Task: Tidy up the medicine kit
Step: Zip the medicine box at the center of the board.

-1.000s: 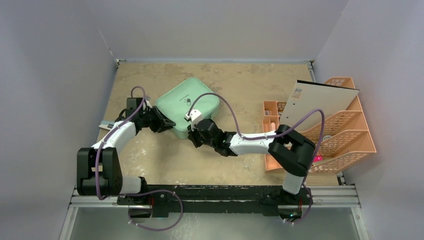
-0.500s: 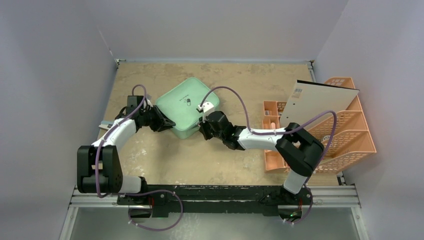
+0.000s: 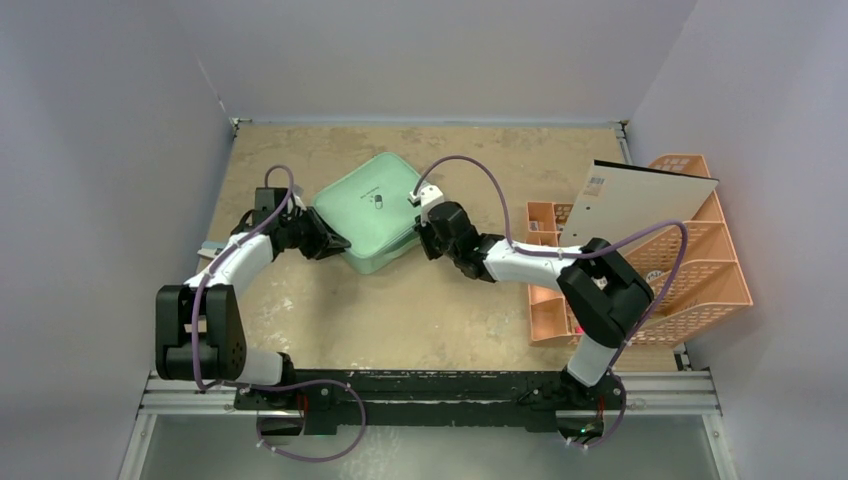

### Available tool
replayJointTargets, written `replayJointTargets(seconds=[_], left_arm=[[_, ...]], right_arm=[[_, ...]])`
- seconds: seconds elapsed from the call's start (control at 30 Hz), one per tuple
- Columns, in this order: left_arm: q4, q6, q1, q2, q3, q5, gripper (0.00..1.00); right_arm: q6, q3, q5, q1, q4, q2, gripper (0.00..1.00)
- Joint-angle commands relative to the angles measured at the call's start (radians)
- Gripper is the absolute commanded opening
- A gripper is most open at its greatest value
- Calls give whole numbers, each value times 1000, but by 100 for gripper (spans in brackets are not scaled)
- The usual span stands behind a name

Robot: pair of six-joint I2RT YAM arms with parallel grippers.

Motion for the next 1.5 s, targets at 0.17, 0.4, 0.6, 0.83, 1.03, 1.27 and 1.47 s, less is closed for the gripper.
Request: replayJointTargets(seconds=[0.17,0.4,0.6,0.83,1.03,1.27,1.47], left_arm=[[-44,141,15,59,146,-183,25],[-187,198,24,34,274,-261,40],[-252,213,53,-68,216,-261,46],[-223,65,53,-278,52,-162,47],[-84,-89,52,-346,-137,-66,48],[6,-163,52,-297,-185,-83,48],[68,-189,52,-227,-207,-121,38]], right_arm=[[-24,4,30,-6,-47,-23,0],[51,55,1,123,-97,-21,0],[141,105,-79,207,-65,27,0],[234,186,-97,270,-58,85,0],[261,225,-88,300,-57,100,0],[259,213,-89,302,-44,107,0],[249,180,-66,304,-60,101,0]])
